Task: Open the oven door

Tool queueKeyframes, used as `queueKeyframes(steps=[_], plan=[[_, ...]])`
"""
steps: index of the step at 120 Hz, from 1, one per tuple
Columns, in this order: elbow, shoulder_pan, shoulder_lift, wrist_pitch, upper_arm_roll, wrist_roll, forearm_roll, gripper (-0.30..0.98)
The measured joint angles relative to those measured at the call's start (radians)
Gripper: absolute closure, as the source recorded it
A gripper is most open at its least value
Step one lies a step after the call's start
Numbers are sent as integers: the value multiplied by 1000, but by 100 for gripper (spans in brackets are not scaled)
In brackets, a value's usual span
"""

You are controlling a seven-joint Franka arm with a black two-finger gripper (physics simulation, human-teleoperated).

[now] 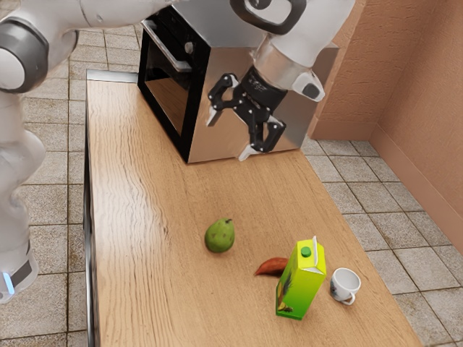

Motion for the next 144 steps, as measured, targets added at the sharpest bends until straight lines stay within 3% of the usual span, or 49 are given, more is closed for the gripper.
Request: queueKeyframes(steps=[20, 33, 38, 46, 50, 66, 73, 80, 98, 116, 144], plan=[[-5, 3, -59, 134, -4, -350, -1, 0], [-7, 7, -104, 137, 60, -556, 11, 0], [-11, 76, -111, 135, 49, -624, 12, 0], [-51, 332, -193, 129, -97, -722, 14, 0], [-59, 404, -226, 117, -131, -768, 23, 0], [-528, 681, -768, 140, -173, -909, 55, 0], [-687, 710, -961, 163, -174, -952, 75, 0], [-794, 716, -1056, 211, -136, -980, 98, 0], [-894, 713, -1086, 427, -103, -1008, 126, 0], [-910, 771, -1018, 647, -87, -996, 108, 0], [-996, 865, -1031, 809, -66, -903, 85, 0]])
